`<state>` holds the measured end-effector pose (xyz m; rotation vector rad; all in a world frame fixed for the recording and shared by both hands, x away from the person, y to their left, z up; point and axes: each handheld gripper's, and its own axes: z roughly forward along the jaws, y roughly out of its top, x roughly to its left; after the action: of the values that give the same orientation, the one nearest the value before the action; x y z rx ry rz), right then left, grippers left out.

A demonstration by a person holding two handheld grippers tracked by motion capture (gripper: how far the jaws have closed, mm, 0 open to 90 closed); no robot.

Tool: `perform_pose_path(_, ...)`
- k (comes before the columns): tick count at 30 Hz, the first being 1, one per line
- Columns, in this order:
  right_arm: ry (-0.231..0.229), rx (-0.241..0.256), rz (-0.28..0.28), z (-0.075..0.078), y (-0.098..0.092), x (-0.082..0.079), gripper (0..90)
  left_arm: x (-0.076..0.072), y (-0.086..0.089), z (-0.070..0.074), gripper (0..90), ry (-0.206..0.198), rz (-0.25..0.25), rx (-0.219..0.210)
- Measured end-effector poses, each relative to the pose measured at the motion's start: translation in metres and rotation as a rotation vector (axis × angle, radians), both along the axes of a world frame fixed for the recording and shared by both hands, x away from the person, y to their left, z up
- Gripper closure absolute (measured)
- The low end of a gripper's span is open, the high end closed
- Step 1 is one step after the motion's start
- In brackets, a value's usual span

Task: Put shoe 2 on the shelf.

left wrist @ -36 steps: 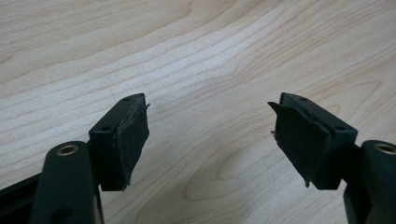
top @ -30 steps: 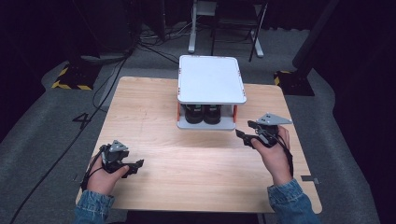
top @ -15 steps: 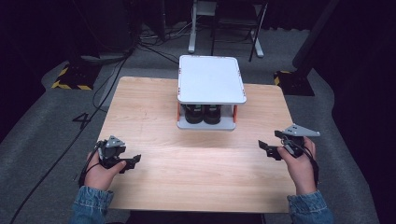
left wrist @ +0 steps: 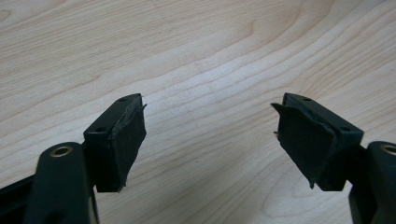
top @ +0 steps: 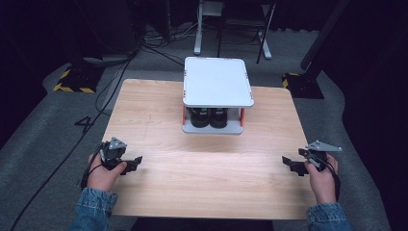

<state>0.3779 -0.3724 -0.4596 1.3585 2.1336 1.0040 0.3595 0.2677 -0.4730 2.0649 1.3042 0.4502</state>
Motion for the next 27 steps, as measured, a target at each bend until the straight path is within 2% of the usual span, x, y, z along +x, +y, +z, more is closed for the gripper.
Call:
perform_pose_path(3, 0.006, 0.007, 0.001, -0.012, -0.005, 0.004, 16.5, 0.001, 0.000, -0.003, 23.2, 0.002, 0.003, -0.003)
perform_pose_path(8, 0.006, -0.029, 0.009, -0.026, -0.004, 0.008, 16.5, 0.002, -0.001, -0.006, 22.5, 0.006, 0.004, 0.002)
perform_pose_path(11, -0.030, -0.039, -0.010, -0.035, 0.004, 0.011, 16.5, 0.003, -0.001, -0.010, 21.9, 0.013, 0.019, 0.010)
perform_pose_path(14, -0.038, -0.038, -0.007, -0.040, 0.009, 0.014, 16.5, 0.004, -0.001, -0.013, 21.4, 0.017, 0.028, 0.007)
perform_pose_path(18, -0.015, -0.074, -0.006, -0.044, 0.012, 0.015, 15.7, 0.005, -0.002, -0.015, 21.3, 0.011, 0.029, -0.005)
perform_pose_path(20, 0.010, -0.051, -0.020, -0.045, 0.011, 0.016, 15.0, 0.005, -0.004, -0.016, 20.8, 0.008, 0.024, 0.000)
perform_pose_path(27, 0.012, -0.052, -0.021, -0.045, 0.012, 0.017, 14.2, 0.006, -0.007, -0.017, 20.7, 0.003, 0.021, -0.007)
